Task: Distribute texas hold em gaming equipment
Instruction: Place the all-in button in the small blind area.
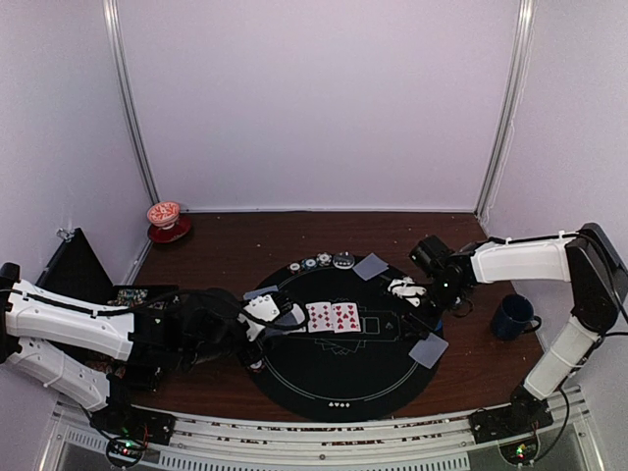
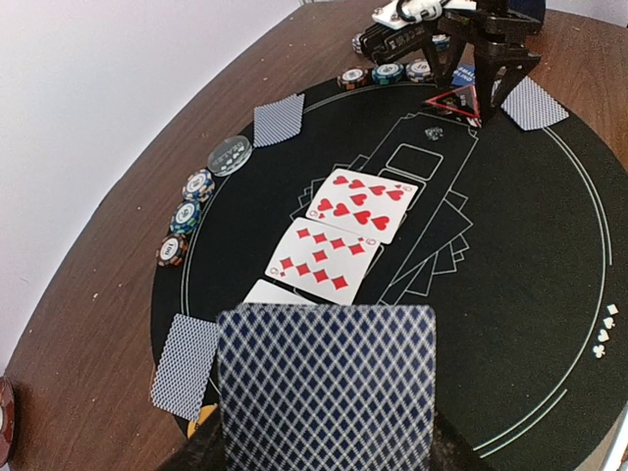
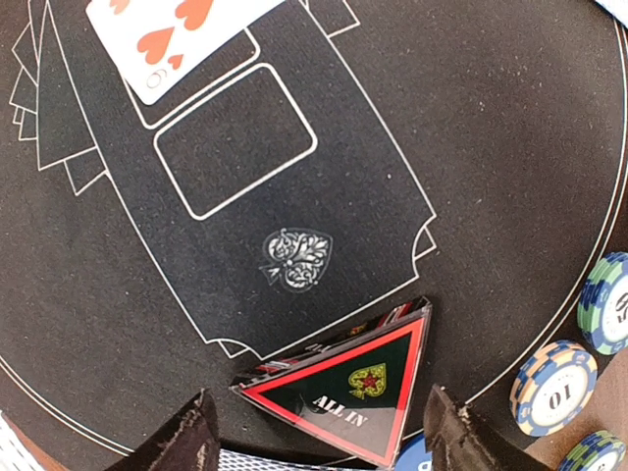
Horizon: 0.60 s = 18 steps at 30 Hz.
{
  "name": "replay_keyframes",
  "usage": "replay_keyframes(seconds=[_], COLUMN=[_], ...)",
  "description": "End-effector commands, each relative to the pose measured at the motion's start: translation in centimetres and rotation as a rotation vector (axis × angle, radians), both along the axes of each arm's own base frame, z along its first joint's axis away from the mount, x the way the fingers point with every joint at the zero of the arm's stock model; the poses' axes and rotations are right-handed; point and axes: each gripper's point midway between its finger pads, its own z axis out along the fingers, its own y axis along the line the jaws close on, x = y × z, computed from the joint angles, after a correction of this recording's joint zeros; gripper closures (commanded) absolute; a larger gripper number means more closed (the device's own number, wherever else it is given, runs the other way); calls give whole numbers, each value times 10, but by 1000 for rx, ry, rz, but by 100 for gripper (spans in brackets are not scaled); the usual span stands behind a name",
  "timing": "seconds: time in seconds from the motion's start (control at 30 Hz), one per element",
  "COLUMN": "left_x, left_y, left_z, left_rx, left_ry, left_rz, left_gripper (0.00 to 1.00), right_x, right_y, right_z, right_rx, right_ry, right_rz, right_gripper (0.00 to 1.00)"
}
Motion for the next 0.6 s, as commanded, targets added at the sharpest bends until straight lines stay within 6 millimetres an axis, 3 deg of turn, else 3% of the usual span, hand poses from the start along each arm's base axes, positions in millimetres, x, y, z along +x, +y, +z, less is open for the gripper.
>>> replay_keyframes(seconds=[0.0, 0.2, 0.43, 0.57], left_x=[6, 6, 7, 7], left_y=[-7, -7, -7, -6], left_z=[16, 16, 15, 15], left_rx=[-54, -52, -51, -49], left_ry=[-31, -31, -33, -33], left_rz=[14, 15, 20, 22], left_gripper=[46, 46, 46, 46], right_x=[1, 9, 25, 30], right_y=[-1, 6, 26, 25], right_z=[6, 15, 31, 27], right_rx=[9, 20, -48, -101], right_ry=[-16, -76, -294, -345], right_rz=[-2, -8, -20, -40], right_gripper=[25, 27, 29, 28])
